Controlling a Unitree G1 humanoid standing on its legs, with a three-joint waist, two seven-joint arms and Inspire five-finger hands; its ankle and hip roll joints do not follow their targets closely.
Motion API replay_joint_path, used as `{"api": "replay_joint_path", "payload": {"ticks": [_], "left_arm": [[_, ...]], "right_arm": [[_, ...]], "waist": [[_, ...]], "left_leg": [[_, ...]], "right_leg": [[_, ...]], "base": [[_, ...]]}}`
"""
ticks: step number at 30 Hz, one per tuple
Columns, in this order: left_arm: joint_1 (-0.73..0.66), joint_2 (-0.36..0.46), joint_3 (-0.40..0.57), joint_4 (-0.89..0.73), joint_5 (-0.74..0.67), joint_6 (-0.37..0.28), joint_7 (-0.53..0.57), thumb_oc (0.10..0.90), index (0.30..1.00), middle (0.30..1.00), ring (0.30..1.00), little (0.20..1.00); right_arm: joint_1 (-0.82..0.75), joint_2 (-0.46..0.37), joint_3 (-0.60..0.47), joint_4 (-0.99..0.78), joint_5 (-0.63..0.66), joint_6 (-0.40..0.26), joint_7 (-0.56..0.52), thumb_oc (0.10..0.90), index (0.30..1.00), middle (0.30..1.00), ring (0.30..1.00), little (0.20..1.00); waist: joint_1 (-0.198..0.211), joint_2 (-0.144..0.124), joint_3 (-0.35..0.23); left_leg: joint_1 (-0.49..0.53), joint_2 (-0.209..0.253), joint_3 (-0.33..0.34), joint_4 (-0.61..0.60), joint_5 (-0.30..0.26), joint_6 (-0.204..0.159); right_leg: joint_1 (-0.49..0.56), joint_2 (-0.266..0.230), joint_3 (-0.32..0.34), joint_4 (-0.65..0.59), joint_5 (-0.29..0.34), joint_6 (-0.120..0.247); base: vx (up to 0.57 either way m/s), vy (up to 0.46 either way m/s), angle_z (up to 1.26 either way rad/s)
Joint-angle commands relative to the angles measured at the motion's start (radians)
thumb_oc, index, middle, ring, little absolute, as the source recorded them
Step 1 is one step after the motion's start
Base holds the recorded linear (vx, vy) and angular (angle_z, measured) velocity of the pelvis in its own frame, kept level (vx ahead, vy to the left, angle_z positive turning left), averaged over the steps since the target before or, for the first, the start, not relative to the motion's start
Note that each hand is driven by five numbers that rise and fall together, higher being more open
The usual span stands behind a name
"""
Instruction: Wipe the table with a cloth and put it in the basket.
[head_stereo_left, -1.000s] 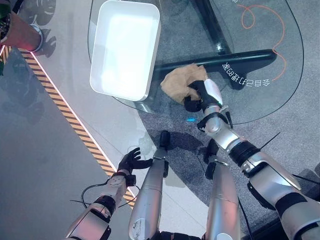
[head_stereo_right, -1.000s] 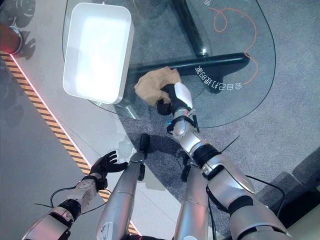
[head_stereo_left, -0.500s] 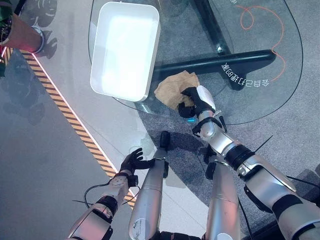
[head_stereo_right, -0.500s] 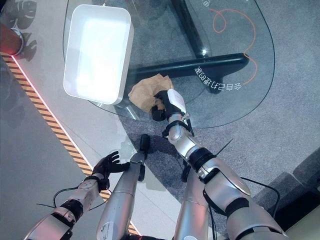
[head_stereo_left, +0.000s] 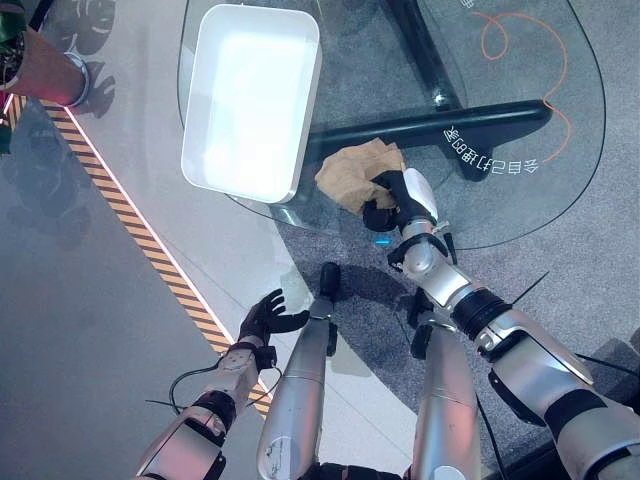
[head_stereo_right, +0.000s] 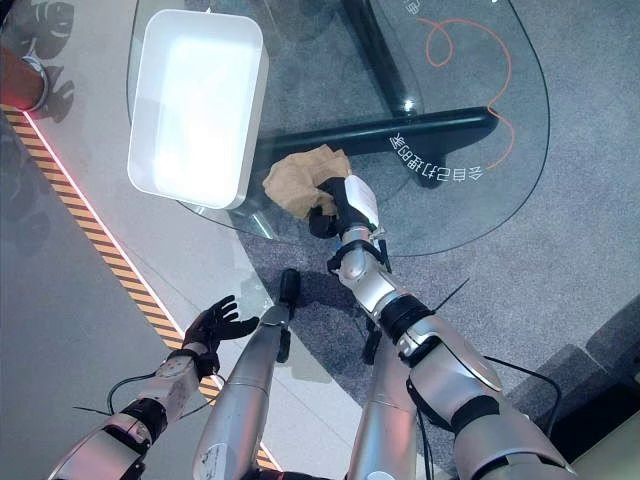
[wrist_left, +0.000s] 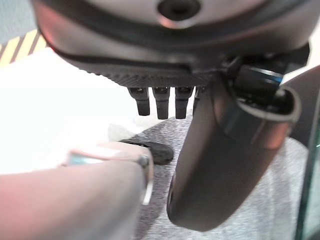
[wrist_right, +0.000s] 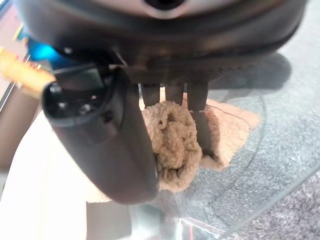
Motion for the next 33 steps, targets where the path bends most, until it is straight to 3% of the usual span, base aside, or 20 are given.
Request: {"api": "replay_joint_path", "payload": {"ticks": [1,5,20,27,33], "left_arm": [[0.03,-0.012,0.066,-0.021,-0.094,-0.063,0.066,0.8,0.9,0.9,0.9,0.9],[0.031,-0.006,0.121,-0.024,-0.152,-0.082,0.09,0.8,0.9,0.9,0.9,0.9],[-0.075,0.129,0.365,-0.198,-0.198,-0.333,0.364,0.8,0.9,0.9,0.9,0.9],[-0.133,0.191,0.409,-0.312,-0.234,-0.421,0.35,0.8,0.9,0.9,0.9,0.9],[-0.151,0.176,0.418,-0.49,-0.14,-0.461,0.3,0.8,0.9,0.9,0.9,0.9]], "right_arm": [[-0.06,-0.062,-0.1,-0.095,0.043,-0.124,-0.131,0.1,0.3,0.3,0.3,0.2],[-0.036,-0.076,-0.15,-0.143,0.069,-0.151,-0.154,0.1,0.3,0.3,0.3,0.2],[0.116,-0.12,-0.314,-0.41,0.144,-0.252,-0.16,0.1,0.3,0.3,0.3,0.2],[0.151,-0.123,-0.333,-0.519,0.117,-0.258,-0.113,0.1,0.3,0.3,0.3,0.2],[0.172,-0.109,-0.357,-0.624,0.052,-0.269,-0.062,0.1,0.3,0.3,0.3,0.2]], "waist": [[-0.013,0.049,-0.022],[-0.021,0.038,-0.022],[-0.062,-0.006,-0.022],[-0.077,-0.011,-0.022],[-0.077,-0.015,-0.022]], "left_leg": [[-0.004,-0.004,0.04,0.026,-0.005,0.066],[-0.007,0.002,0.039,0.027,-0.006,0.068],[-0.018,0.015,0.032,0.05,-0.021,0.065],[-0.018,0.017,0.036,0.052,-0.026,0.063],[-0.015,0.015,0.04,0.048,-0.032,0.063]], "right_leg": [[0.024,0.004,-0.003,0.015,0.021,0.008],[0.019,0.012,0.002,0.022,0.017,0.01],[0.013,0.037,0.023,0.045,-0.01,0.009],[0.012,0.042,0.033,0.046,-0.014,0.01],[0.022,0.039,0.032,0.033,-0.013,0.013]], "base": [[0.0,0.0,0.0],[0.0,0.0,0.0],[0.0,-0.003,-0.01],[0.0,0.004,-0.04],[0.0,-0.002,-0.02]]}}
